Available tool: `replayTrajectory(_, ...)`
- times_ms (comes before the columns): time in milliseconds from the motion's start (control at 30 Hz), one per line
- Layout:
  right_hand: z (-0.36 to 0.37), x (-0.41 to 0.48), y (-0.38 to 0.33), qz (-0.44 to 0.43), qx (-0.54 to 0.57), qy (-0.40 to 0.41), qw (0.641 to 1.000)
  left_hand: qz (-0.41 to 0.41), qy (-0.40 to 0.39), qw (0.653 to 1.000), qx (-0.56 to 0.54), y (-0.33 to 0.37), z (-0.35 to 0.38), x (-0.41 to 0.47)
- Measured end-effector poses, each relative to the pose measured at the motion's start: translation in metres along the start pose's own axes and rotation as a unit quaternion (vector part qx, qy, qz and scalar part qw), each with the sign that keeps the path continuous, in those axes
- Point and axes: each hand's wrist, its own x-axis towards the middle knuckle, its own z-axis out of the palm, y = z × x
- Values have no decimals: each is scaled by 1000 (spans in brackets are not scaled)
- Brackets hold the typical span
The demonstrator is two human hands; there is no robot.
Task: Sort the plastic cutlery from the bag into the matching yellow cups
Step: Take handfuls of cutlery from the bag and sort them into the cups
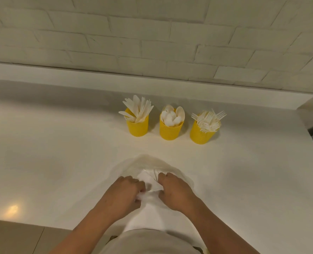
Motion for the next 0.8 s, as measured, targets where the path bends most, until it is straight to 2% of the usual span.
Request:
replayTrajectory(167,-9,-3,6,15,72,-5,997,-19,70,997,9,4,1,-8)
replayTrajectory(267,-10,-7,6,-4,82,-28,996,-54,136,989,23,10,0,-8)
replayTrajectory(367,-8,-9,3,-2,70,-13,997,-74,155,985,21,10,9,-5)
replayTrajectory(500,-5,-11,2,3,19,36,999,-30,143,989,9,7,19,-5)
replayTrajectory(600,-4,-13,7,22,40,55,997,12,102,994,39,3,21,-8)
replayTrajectory(700,-4,-12,10,37,97,43,994,38,68,994,71,1,22,-9)
replayTrajectory(800,-4,-7,7,39,90,56,994,59,27,993,100,3,23,-8)
